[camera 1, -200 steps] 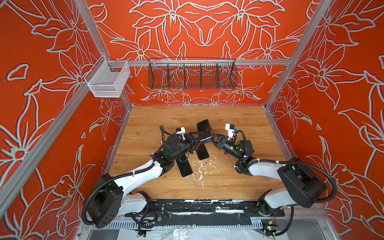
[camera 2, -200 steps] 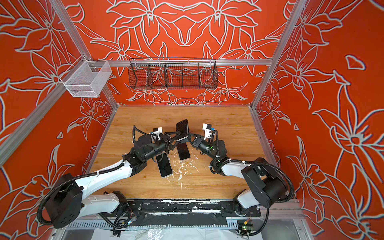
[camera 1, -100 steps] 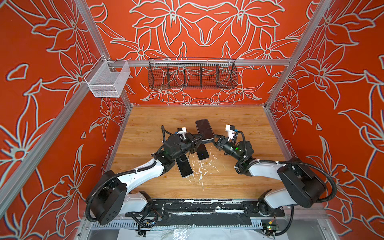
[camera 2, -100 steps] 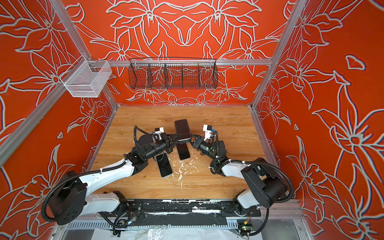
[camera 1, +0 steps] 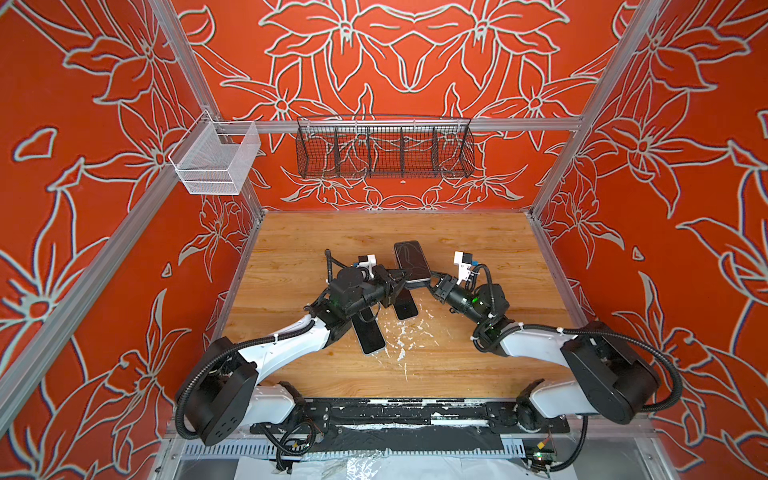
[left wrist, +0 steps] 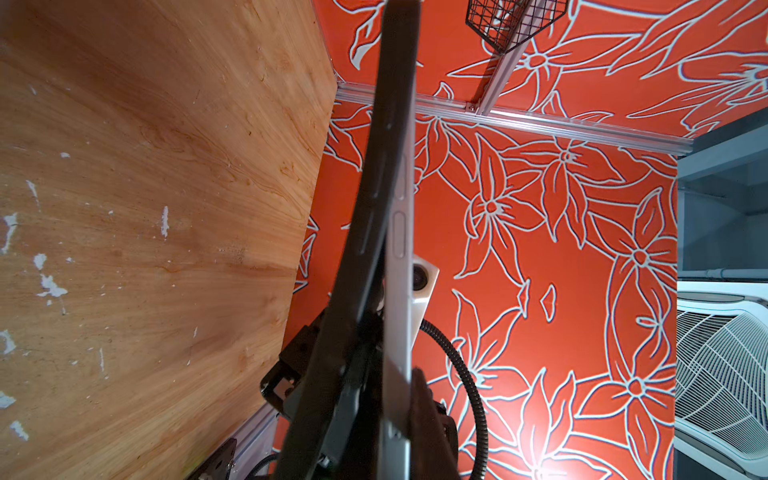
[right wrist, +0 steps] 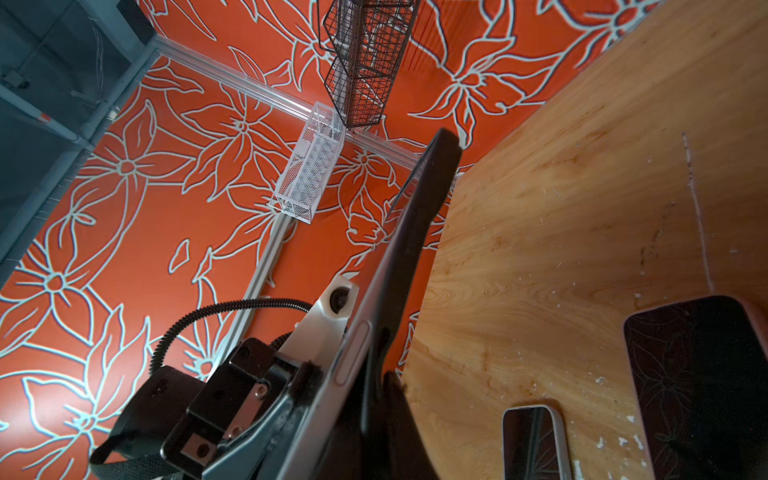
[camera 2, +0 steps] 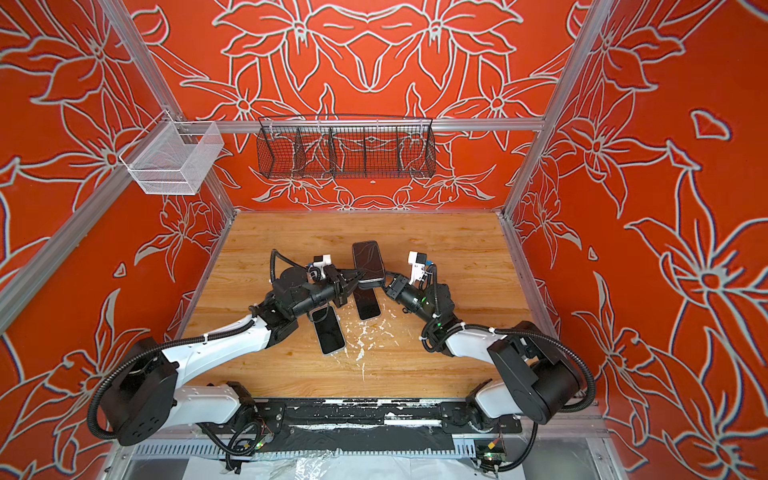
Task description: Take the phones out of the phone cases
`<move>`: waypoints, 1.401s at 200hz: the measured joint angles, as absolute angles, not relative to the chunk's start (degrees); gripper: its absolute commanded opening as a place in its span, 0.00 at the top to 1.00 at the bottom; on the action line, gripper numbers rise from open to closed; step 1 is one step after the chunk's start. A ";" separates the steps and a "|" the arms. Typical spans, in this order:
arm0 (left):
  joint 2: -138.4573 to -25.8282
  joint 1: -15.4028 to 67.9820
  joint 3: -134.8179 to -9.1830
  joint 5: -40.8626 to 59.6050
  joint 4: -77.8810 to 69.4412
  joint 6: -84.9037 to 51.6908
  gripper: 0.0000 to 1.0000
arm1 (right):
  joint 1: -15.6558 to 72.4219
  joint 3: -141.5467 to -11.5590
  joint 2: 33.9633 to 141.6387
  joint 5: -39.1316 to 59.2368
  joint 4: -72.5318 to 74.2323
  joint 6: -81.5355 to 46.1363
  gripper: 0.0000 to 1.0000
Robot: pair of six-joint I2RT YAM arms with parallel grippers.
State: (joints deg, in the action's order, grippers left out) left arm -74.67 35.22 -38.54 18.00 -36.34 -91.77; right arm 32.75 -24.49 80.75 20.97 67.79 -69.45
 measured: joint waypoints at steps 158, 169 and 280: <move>-68.49 34.83 -38.65 17.65 -28.77 -92.64 1.00 | 33.10 -25.87 90.80 21.10 72.20 -64.51 0.97; -68.38 34.83 -38.65 17.65 -28.67 -92.66 1.00 | 33.08 -25.87 91.02 21.10 72.44 -64.40 0.97; -68.07 34.98 -38.68 19.33 -33.12 -93.14 1.00 | 31.09 -25.32 96.38 16.71 70.24 -63.37 0.97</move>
